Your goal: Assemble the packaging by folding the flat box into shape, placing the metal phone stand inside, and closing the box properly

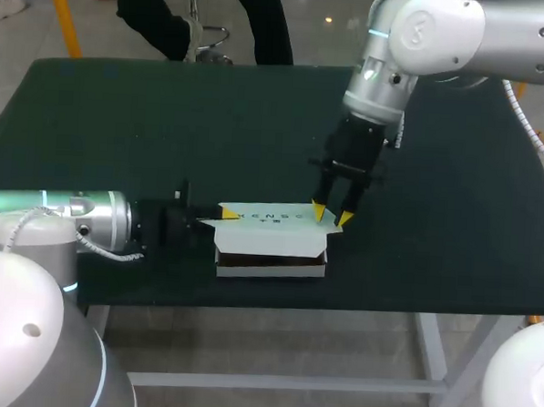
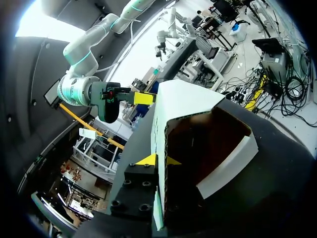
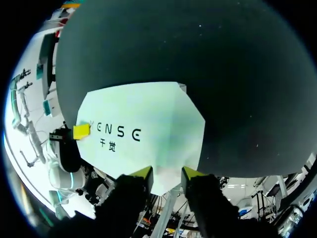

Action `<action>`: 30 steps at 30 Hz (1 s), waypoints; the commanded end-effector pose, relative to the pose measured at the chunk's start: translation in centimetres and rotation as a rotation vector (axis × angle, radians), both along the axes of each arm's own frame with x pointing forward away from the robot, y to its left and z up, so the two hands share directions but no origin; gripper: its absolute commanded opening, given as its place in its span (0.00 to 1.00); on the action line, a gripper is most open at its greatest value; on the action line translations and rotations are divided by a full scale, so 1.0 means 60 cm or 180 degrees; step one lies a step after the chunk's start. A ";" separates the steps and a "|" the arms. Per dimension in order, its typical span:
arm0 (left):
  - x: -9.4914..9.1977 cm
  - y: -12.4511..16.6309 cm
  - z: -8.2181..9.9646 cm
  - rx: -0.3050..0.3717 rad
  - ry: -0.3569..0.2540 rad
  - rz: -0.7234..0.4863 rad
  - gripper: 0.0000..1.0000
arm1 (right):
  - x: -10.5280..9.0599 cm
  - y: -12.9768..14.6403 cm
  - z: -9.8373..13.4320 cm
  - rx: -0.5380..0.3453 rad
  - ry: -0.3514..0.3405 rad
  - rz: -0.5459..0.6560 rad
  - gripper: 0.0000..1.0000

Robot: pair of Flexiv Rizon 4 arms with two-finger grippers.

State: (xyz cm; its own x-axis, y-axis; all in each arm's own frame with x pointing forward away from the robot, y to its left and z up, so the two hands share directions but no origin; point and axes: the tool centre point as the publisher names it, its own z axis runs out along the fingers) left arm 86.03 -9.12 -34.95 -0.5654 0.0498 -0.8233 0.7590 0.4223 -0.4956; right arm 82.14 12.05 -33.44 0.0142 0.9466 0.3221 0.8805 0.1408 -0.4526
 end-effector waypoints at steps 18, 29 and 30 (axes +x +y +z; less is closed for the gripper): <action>-0.003 0.006 -0.011 -0.0078 -0.0037 0.0071 0.17 | 0.002 0.000 -0.019 0.0027 0.0090 0.0023 0.38; -0.004 0.015 -0.001 -0.0150 -0.0063 0.0113 0.29 | 0.003 -0.001 -0.024 0.0026 0.0110 0.0022 0.38; -0.004 0.017 0.001 -0.0156 -0.0064 0.0117 0.30 | 0.003 -0.001 -0.024 0.0026 0.0110 0.0020 0.38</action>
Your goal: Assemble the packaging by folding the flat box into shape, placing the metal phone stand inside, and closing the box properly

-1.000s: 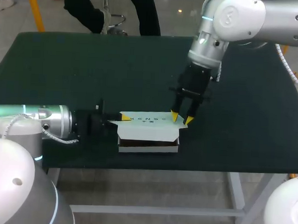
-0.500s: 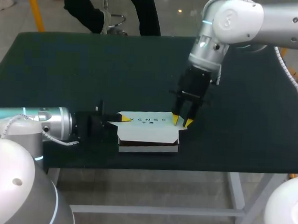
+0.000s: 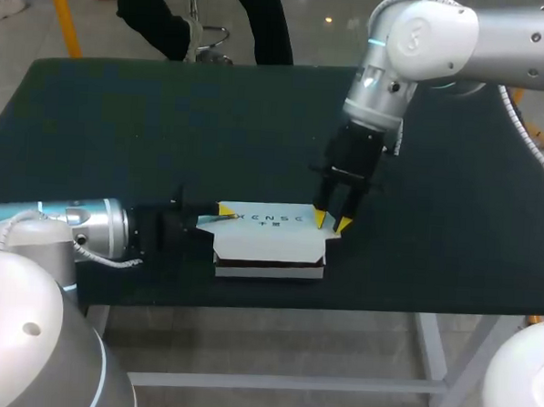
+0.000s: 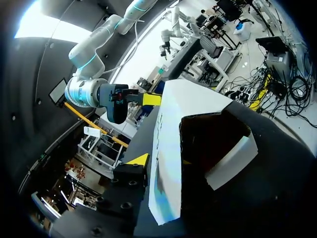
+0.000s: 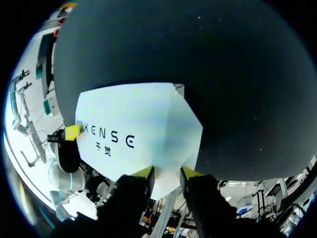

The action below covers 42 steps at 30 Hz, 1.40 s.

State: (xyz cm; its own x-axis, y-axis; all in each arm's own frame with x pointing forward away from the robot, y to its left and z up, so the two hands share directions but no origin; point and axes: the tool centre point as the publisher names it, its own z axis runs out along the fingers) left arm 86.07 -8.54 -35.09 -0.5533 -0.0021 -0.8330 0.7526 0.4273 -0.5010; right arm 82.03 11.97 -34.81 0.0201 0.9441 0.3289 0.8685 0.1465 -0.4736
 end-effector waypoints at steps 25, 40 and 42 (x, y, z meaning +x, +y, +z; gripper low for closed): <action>-0.053 0.120 0.058 0.0293 0.0489 0.0200 1.00 | 0.007 -0.001 -0.005 0.0052 0.0015 0.0018 0.38; -0.068 0.177 0.162 0.0937 0.2045 0.0470 1.00 | 0.006 -0.001 -0.007 0.0092 -0.0030 0.0011 0.39; -0.053 0.176 0.165 0.1152 0.2050 0.1062 1.00 | 0.005 -0.001 -0.007 0.0097 -0.0035 0.0011 0.39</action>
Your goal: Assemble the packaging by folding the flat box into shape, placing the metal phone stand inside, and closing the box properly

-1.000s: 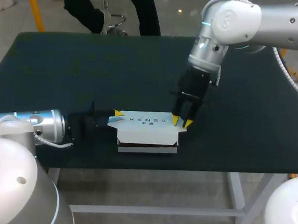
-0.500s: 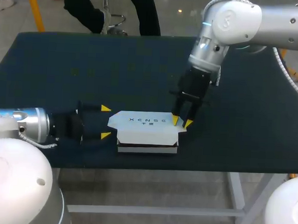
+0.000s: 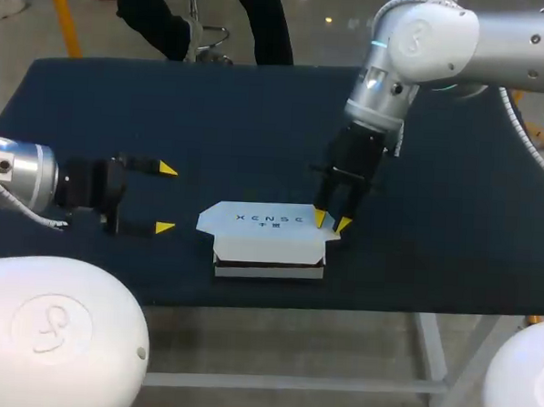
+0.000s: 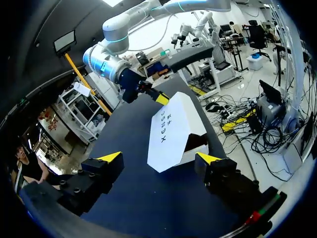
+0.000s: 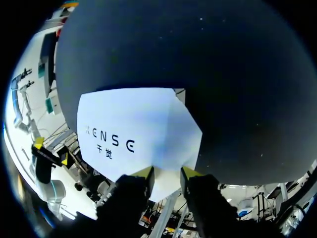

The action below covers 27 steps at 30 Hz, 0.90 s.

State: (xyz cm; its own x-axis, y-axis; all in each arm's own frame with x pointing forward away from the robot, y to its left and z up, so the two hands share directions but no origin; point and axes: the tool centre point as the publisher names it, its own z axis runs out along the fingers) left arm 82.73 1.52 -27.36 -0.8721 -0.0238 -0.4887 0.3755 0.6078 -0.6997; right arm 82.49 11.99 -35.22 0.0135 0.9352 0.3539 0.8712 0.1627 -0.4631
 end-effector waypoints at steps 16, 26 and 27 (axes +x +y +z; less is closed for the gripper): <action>0.020 -0.008 0.044 0.0754 0.0985 0.0643 1.00 | -0.006 -0.006 -0.004 0.0046 -0.0048 -0.0030 0.38; 0.058 -0.042 0.044 0.1065 0.1978 0.2299 1.00 | -0.006 -0.009 -0.005 0.0034 -0.0064 -0.0051 0.38; 0.058 -0.042 0.044 0.1065 0.1978 0.2299 1.00 | -0.006 -0.009 -0.005 0.0035 -0.0067 -0.0053 0.38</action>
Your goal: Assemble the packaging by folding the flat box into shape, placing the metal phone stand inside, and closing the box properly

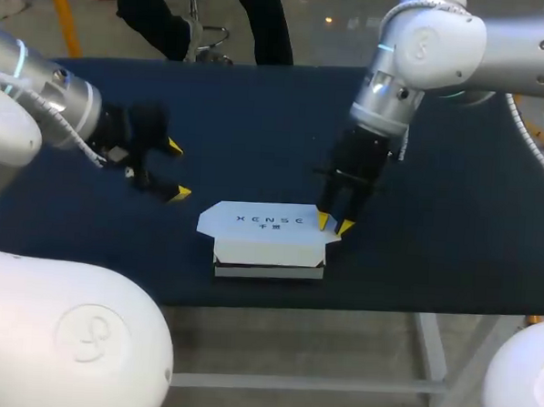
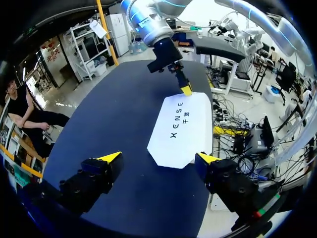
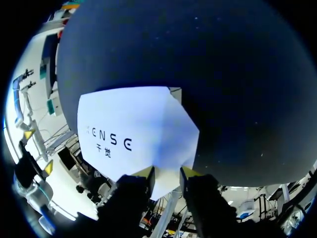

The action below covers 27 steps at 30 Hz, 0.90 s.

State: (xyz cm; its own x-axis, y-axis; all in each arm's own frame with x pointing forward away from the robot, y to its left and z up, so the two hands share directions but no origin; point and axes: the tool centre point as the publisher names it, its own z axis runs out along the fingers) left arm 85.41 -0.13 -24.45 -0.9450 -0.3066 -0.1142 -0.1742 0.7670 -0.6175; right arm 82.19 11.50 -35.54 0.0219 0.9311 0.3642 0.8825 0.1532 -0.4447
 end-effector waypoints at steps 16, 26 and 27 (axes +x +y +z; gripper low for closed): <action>0.043 -0.041 -0.011 0.0679 0.1656 0.2269 1.00 | 0.002 -0.002 -0.003 -0.0002 -0.0022 -0.0017 0.36; 0.049 -0.044 -0.022 0.0776 0.1459 0.2962 1.00 | 0.003 -0.004 -0.002 -0.0019 -0.0049 -0.0022 0.36; 0.049 -0.044 -0.022 0.0776 0.1459 0.2962 1.00 | 0.004 -0.005 -0.002 -0.0020 -0.0052 -0.0024 0.36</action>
State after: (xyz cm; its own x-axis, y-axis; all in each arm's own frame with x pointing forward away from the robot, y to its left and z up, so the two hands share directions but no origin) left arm 88.38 -1.97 -25.97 -0.4512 -0.8796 0.1505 -0.8405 0.3622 -0.4029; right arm 82.54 11.31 -35.69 0.0226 0.9332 0.3585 0.8889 0.1454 -0.4345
